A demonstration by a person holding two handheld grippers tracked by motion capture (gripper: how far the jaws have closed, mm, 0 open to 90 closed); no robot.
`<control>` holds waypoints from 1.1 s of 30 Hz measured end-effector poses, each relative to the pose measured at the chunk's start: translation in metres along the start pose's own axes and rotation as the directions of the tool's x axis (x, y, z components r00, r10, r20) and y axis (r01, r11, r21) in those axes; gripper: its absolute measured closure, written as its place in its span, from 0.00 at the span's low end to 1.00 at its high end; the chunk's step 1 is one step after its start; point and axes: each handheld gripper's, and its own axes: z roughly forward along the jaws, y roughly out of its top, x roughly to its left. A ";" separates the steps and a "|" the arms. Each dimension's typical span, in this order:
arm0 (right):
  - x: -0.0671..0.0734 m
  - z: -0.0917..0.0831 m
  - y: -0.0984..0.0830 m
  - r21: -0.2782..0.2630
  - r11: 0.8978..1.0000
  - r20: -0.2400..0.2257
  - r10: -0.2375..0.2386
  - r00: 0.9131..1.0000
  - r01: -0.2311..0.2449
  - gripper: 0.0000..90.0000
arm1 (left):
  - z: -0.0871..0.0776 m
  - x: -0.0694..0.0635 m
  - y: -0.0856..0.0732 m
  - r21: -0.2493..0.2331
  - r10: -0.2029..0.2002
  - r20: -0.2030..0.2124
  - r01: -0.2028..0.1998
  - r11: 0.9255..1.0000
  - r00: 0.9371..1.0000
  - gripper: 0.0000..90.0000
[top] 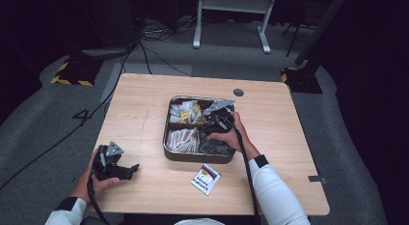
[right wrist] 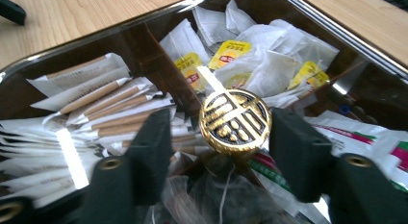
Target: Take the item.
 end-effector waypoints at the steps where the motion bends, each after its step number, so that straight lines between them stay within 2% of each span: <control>1: 0.000 0.000 0.000 0.000 1.000 0.000 0.000 1.000 0.000 0.42 | 0.000 0.000 0.000 0.000 0.000 0.000 0.000 1.000 1.000 0.00; 4: -0.002 -0.004 -0.002 0.001 1.000 0.027 -0.001 1.000 0.001 0.33 | 0.000 0.000 0.000 0.001 -0.002 0.001 0.002 1.000 1.000 0.00; 11: -0.003 -0.010 -0.003 0.009 1.000 0.038 -0.026 0.999 0.026 0.26 | 0.000 0.000 0.000 0.001 0.000 0.002 0.000 1.000 1.000 0.00; 16: -0.004 -0.019 -0.003 -0.004 1.000 0.037 -0.022 0.999 0.022 0.27 | 0.000 0.000 0.000 0.000 0.001 0.000 -0.001 1.000 1.000 0.00; 23: -0.006 -0.031 -0.008 0.022 0.998 0.047 -0.059 0.997 0.058 0.27 | 0.000 0.000 0.000 -0.003 -0.004 0.004 0.004 1.000 1.000 0.00; 27: -0.007 -0.038 -0.010 0.033 0.996 0.029 -0.081 0.996 0.080 0.32 | 0.000 0.000 0.000 -0.001 0.002 0.003 -0.002 1.000 1.000 0.00; 33: -0.008 -0.047 -0.012 0.027 0.996 0.061 -0.087 0.994 0.085 0.30 | 0.000 0.000 0.000 0.000 0.004 0.002 -0.004 1.000 1.000 0.00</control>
